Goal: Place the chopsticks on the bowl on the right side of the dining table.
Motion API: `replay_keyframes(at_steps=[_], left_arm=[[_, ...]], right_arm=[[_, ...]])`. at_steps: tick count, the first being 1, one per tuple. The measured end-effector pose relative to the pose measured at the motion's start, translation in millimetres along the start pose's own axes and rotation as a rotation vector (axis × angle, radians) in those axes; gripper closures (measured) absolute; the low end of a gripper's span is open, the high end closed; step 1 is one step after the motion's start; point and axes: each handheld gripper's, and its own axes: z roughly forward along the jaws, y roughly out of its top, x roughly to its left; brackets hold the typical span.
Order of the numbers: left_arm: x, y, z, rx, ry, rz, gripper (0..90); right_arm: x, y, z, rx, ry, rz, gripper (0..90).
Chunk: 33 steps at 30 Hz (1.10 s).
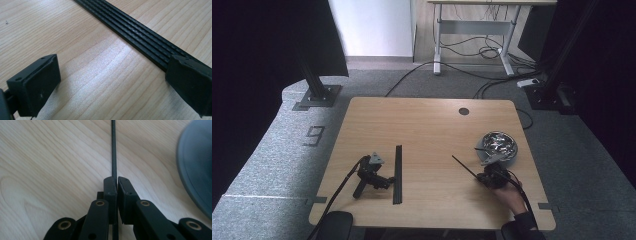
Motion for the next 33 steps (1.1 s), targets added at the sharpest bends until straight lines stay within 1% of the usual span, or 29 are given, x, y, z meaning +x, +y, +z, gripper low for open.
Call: replay_keyframes(at_steps=[6,9,10,12,16,18,19,20,22,23,25,31,33], left_arm=[[0.0,0.0,0.0,0.0,0.0,0.0,0.0],[0.0,0.0,0.0,0.0,0.0,0.0,0.0],[0.0,0.0,0.0,0.0,0.0,0.0,0.0],[0.0,0.0,0.0,0.0,0.0,0.0,0.0],[-0.1,0.0,0.1,-0.002,0.0,-0.002,0.0],[-0.1,0.0,0.1,-0.002,0.0,-0.002,0.0],[-0.1,0.0,0.1,-0.001,0.0,-0.002,0.0],[-0.1,0.0,0.1,-0.001,0.0,-0.003,0.0],[-0.1,0.1,0.0,0.0,0.0,-0.002,0.0],[-0.1,0.1,0.0,0.0,-0.001,-0.002,0.0],[-0.1,0.1,0.0,0.0,0.0,-0.002,0.0],[-0.1,0.1,0.0,0.0,0.0,-0.002,0.0],[-0.1,0.1,0.0,0.0,0.0,-0.003,0.0]], right_arm=[[-5.8,-13.7,-10.3,0.007,-0.006,0.023,85.5],[-7.1,-16.1,-12.5,0.014,-0.006,0.033,85.3],[-7.2,-15.7,-12.6,0.018,-0.007,0.03,83.4],[-7.6,-12.4,-13.0,0.038,-0.03,0.02,75.0],[-11.4,2.7,-19.9,0.054,-0.024,0.021,53.9],[-13.2,12.6,-22.9,0.076,-0.026,0.012,47.1],[-13.8,17.4,-23.7,0.101,-0.015,0.016,44.5],[-14.7,22.1,-23.7,0.126,-0.005,0.013,44.0],[-15.5,30.9,-23.0,0.172,-0.006,0.01,44.0],[-15.7,34.7,-21.4,0.203,0.003,0.015,44.3],[-15.3,41.2,-17.3,0.25,0.018,0.01,47.5],[-9.5,54.8,-0.9,0.375,0.009,-0.057,60.8],[-8.6,57.6,4.9,0.414,0.007,-0.072,64.4]])
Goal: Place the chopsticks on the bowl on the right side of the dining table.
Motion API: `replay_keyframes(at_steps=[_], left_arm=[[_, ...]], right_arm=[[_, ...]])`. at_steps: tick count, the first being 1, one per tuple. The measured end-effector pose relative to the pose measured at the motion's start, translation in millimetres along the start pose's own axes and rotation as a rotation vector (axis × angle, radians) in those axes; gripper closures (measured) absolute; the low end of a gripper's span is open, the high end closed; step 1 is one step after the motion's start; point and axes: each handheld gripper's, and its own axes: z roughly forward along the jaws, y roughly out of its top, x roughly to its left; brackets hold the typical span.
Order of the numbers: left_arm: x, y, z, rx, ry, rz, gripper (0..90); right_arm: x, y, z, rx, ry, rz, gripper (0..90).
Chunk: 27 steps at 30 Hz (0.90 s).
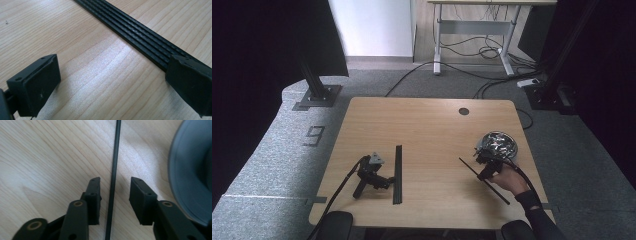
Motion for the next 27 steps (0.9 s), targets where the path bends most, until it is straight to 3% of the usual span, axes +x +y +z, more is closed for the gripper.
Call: replay_keyframes(at_steps=[10,14,21,27], left_arm=[[-0.1,0.0,0.0,0.0,0.0,-0.001,0.0],[-0.1,-0.1,0.0,0.0,0.0,-0.001,0.0],[-0.1,-0.1,0.0,0.0,0.0,-0.001,0.0],[-0.1,0.0,0.0,0.0,0.0,-0.001,0.0]], right_arm=[[-0.6,16.2,12.4,0.101,-0.011,-0.021,75.9],[-1.6,19.1,13.1,0.124,0.016,-0.012,81.7],[-3.2,18.2,13.4,0.117,0.047,-0.01,85.5],[-2.7,16.2,13.0,0.099,0.041,-0.02,85.7]])
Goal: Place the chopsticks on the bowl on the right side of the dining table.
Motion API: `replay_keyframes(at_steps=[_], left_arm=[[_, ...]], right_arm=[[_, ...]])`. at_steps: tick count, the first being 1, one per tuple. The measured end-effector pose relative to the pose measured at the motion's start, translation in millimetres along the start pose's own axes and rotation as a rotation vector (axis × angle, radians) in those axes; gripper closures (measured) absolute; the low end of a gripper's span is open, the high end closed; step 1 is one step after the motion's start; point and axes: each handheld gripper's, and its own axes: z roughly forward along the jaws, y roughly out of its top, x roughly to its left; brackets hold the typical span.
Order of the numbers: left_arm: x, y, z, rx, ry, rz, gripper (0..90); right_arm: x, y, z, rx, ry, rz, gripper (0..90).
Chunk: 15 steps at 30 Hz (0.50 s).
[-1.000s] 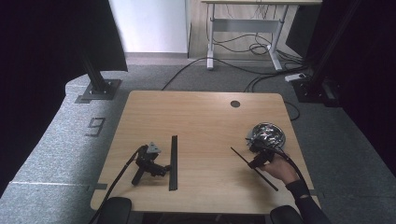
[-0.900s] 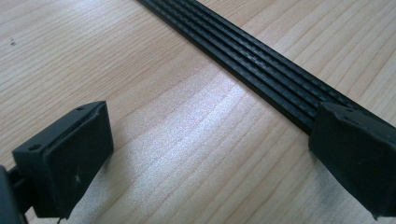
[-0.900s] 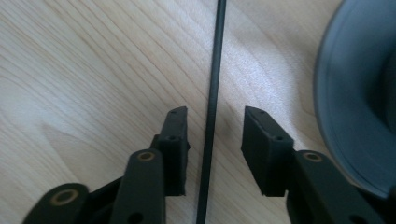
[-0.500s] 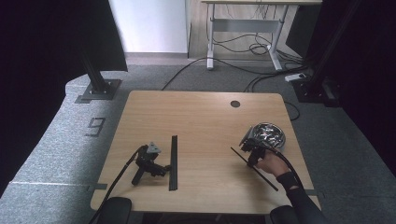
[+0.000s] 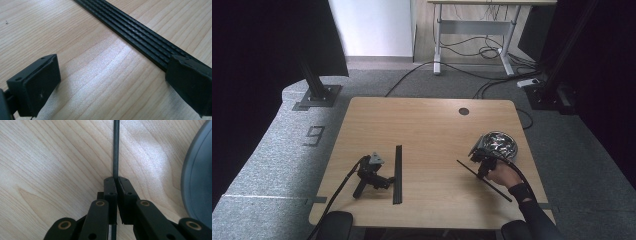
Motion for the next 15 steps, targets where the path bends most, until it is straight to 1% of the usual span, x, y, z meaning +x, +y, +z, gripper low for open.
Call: replay_keyframes(at_steps=[7,9,12,15], left_arm=[[0.0,0.0,0.0,0.0,0.0,0.0,0.0],[0.0,0.0,0.0,0.0,0.0,0.0,0.0],[0.0,0.0,0.0,0.0,0.0,0.0,0.0],[0.1,0.0,0.0,0.0,0.0,0.001,0.0]], right_arm=[[1.2,-2.0,-0.5,-0.009,-0.006,-0.008,85.7],[1.8,-1.9,-0.7,-0.017,-0.001,-0.014,85.7],[3.8,-1.4,-4.9,-0.023,0.0,-0.013,85.7],[4.7,-1.2,-12.1,-0.046,0.003,-0.022,85.7]])
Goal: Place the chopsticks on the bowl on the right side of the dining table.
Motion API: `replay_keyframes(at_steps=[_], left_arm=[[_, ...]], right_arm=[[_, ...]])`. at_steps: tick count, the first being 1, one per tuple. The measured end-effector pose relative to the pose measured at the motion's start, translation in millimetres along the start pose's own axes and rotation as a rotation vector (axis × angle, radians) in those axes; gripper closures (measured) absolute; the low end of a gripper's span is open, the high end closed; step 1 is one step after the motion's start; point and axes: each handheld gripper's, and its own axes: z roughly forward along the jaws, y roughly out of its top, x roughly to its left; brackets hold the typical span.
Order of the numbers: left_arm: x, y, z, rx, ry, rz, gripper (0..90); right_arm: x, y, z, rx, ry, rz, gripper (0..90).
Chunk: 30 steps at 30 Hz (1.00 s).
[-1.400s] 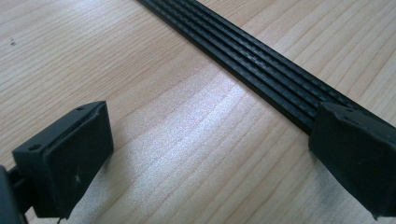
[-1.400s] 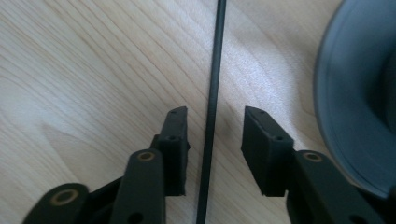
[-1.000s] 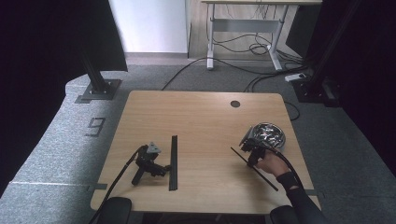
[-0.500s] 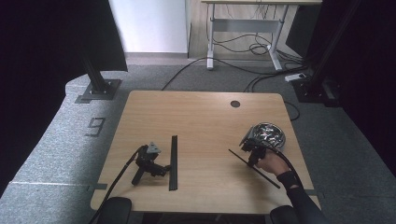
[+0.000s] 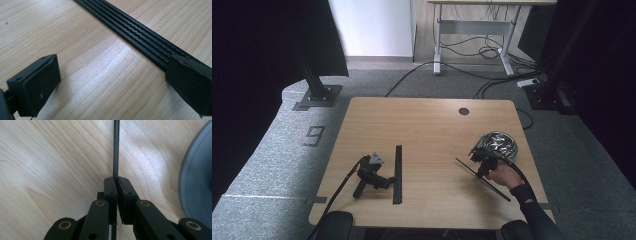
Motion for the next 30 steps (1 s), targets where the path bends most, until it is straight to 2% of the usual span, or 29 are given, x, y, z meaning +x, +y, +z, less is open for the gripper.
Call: replay_keyframes(at_steps=[10,23,26,30], left_arm=[[0.0,0.0,0.0,0.0,0.0,0.0,0.0],[0.1,0.0,0.0,0.0,0.0,0.001,0.0],[0.1,0.0,0.0,0.0,0.0,0.001,0.0],[0.0,0.0,0.0,-0.001,0.0,0.0,0.0]], right_arm=[[-0.3,2.4,-31.3,-0.069,-0.005,-0.01,85.6],[-7.7,-1.3,-60.4,-0.128,-0.029,0.02,85.6],[-10.5,-1.8,-67.8,-0.155,-0.033,0.027,85.6],[-16.5,-2.1,-76.7,-0.175,-0.063,0.048,85.5]])
